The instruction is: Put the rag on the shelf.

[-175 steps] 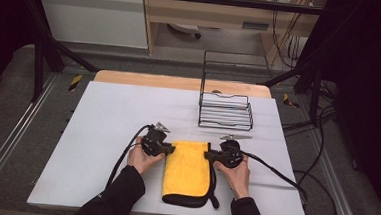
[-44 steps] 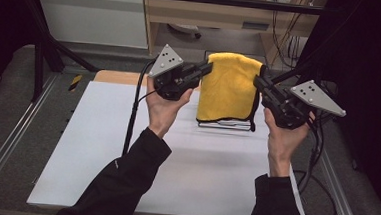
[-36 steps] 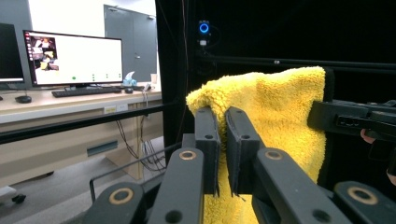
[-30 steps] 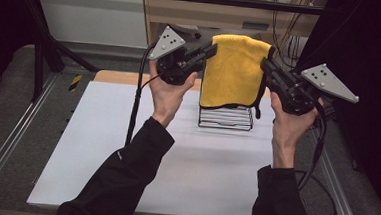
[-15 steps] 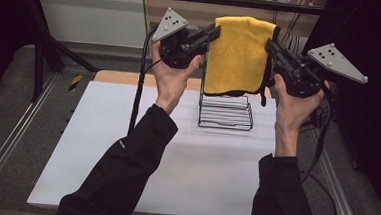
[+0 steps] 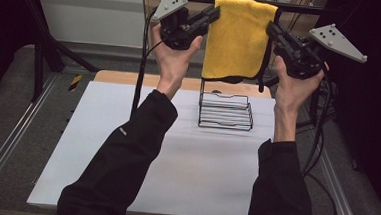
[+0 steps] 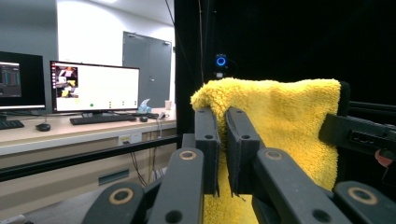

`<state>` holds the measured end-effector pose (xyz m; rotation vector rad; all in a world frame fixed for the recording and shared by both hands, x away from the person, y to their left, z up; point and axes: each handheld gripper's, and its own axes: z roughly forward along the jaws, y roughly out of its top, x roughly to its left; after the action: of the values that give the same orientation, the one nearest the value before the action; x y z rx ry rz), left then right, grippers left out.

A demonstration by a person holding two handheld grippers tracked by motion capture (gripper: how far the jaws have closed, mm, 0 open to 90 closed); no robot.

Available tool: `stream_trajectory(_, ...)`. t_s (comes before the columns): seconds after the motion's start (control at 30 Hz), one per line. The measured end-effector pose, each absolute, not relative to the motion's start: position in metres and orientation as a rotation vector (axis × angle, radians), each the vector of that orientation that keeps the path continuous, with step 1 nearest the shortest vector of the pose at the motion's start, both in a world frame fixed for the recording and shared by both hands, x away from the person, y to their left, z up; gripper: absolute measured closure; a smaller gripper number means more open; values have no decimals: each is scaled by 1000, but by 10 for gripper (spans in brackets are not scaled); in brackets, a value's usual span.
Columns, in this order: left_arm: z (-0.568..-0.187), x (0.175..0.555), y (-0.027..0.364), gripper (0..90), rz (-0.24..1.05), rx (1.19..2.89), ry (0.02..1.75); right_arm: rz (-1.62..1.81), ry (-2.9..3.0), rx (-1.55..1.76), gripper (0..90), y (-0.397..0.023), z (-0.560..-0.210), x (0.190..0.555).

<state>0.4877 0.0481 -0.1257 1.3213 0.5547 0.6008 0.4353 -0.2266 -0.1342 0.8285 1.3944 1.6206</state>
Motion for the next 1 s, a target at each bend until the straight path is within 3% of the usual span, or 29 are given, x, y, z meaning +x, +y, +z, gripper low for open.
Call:
stream_trajectory(0.73,-113,530,37,841,674,1304,546,1638,1387,846,836,-232,-127,487)
stream_trajectory(1.0,-131,539,35,841,680,1343,550,1627,1411,863,836,-235,-138,500)
